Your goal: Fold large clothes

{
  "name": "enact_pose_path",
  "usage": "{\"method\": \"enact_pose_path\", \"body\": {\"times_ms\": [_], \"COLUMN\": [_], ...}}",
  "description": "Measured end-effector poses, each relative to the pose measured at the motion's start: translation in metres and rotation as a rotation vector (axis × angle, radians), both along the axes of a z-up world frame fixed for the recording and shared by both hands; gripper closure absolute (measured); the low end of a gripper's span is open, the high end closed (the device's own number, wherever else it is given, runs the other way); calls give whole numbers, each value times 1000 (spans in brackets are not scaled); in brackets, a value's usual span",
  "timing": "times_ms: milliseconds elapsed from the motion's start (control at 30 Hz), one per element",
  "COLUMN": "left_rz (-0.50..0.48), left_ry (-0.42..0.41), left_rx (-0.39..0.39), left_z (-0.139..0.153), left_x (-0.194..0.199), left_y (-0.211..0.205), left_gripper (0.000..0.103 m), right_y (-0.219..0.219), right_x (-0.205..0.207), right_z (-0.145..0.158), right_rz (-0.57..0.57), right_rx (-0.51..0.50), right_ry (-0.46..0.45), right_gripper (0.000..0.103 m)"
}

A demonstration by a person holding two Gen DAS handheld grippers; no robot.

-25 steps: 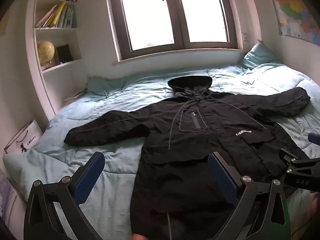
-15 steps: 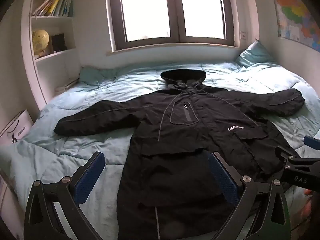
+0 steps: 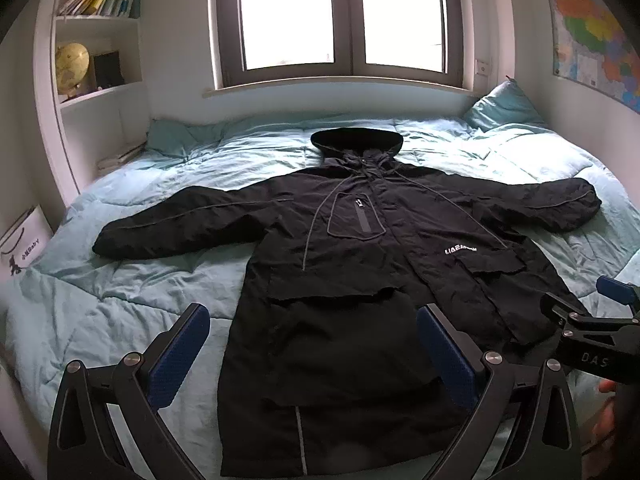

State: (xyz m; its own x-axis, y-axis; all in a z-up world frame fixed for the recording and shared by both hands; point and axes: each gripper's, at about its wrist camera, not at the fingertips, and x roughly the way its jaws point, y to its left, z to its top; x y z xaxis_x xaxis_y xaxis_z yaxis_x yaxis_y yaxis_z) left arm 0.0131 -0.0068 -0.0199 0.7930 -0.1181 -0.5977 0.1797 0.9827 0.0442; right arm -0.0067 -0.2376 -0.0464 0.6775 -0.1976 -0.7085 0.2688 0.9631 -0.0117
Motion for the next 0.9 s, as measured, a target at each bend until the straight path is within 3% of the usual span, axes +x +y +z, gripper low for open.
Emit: {"method": "enact_pose_path", "body": {"times_ms": [900], "left_rz": [6], "left_ry": [38], "left_rx": [-18], "left_z": [-11], "left_x": [6], "left_y": [7], "left_gripper": [0], "right_y": [3], "right_x": [2], "right_z": [-4], "right_rz": [9], "right_rx": [8], "right_ry": [22], "right_gripper": [0]}}
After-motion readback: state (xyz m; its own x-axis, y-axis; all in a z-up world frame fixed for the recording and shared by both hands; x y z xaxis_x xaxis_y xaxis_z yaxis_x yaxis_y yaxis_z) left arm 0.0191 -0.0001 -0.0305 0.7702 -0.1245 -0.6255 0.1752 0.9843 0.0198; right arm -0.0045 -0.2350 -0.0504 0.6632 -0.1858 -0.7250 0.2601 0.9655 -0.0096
